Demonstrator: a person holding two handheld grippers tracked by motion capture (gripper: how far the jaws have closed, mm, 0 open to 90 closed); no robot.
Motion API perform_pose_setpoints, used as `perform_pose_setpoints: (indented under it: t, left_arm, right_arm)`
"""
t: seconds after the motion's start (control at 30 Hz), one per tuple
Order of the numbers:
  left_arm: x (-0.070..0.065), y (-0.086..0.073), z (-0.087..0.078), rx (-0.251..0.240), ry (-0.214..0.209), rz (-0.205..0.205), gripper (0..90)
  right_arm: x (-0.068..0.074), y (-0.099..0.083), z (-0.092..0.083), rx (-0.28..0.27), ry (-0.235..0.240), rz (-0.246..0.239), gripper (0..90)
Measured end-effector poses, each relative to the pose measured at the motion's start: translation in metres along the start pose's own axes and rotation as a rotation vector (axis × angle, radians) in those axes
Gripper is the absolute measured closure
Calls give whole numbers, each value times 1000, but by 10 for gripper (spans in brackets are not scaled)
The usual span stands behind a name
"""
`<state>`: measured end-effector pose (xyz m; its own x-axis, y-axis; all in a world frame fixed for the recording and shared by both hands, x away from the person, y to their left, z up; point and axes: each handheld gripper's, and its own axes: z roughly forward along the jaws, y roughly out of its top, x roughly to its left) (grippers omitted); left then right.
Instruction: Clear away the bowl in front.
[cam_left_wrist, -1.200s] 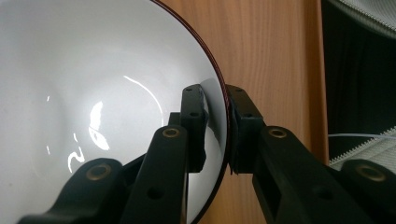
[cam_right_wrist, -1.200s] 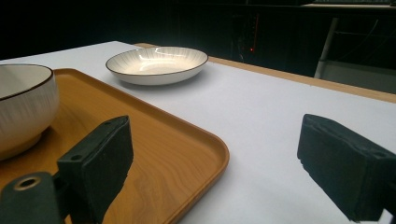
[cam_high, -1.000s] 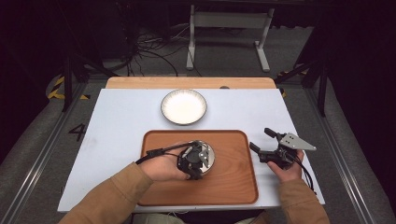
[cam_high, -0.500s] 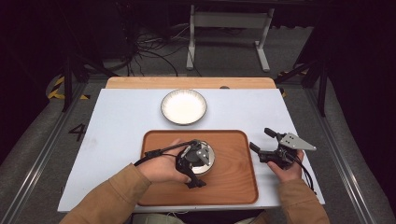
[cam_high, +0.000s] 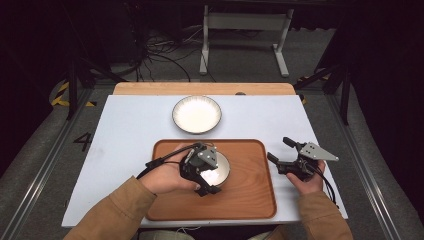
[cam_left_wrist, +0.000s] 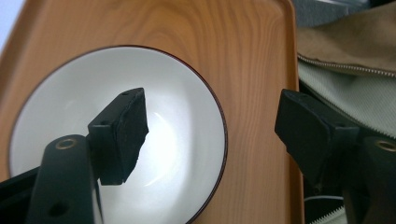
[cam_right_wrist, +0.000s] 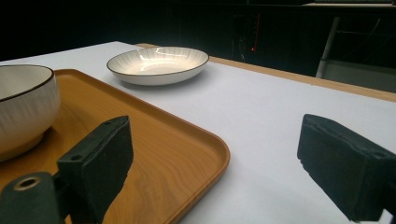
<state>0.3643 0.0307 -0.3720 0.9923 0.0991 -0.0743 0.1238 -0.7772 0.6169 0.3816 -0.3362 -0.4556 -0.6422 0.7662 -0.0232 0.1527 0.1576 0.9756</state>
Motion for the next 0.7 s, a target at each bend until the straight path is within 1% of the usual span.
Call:
perform_pose_setpoints:
  t: [0.07,0.1,0.17,0.2,0.3,0.33,0.37,0.4,0.5,0.6,0.63,0.67,0.7]
  left_arm:
    - [1,-2,-4,-29,17,-8,266]
    - [1,-2,-4,-29,17,-8,266]
    - [2,-6,-11,-69,45,-29,265]
    - [2,-8,-13,-78,56,-30,264]
    - [2,-12,-20,-105,81,-54,262]
    - [2,-14,-22,-121,90,-61,262]
    - [2,-15,-25,-136,94,-71,261]
    - [2,-15,-25,-136,94,-71,260]
    - [2,-22,-33,-185,126,-93,258]
    - [2,-27,-40,-217,151,-108,255]
    - [2,-27,-40,-217,151,-108,255]
    - [2,-30,-43,-226,164,-113,255]
    - [1,-33,-47,-239,173,-126,255]
  right_arm:
    - [0,0,0,-1,2,4,110]
    - [0,0,0,-1,2,4,110]
    - [0,0,0,1,5,3,110]
    - [-1,0,0,1,5,7,111]
    - [-1,0,0,0,9,14,110]
    - [-2,0,0,-1,10,14,110]
    - [-2,0,0,-2,10,15,111]
    - [-2,0,0,-2,10,15,111]
    - [-2,0,0,-2,12,15,111]
    - [-2,0,0,-1,15,16,111]
    - [-2,0,0,-1,15,16,111]
    - [-2,0,0,-1,16,17,111]
    - [-3,0,0,-1,17,18,111]
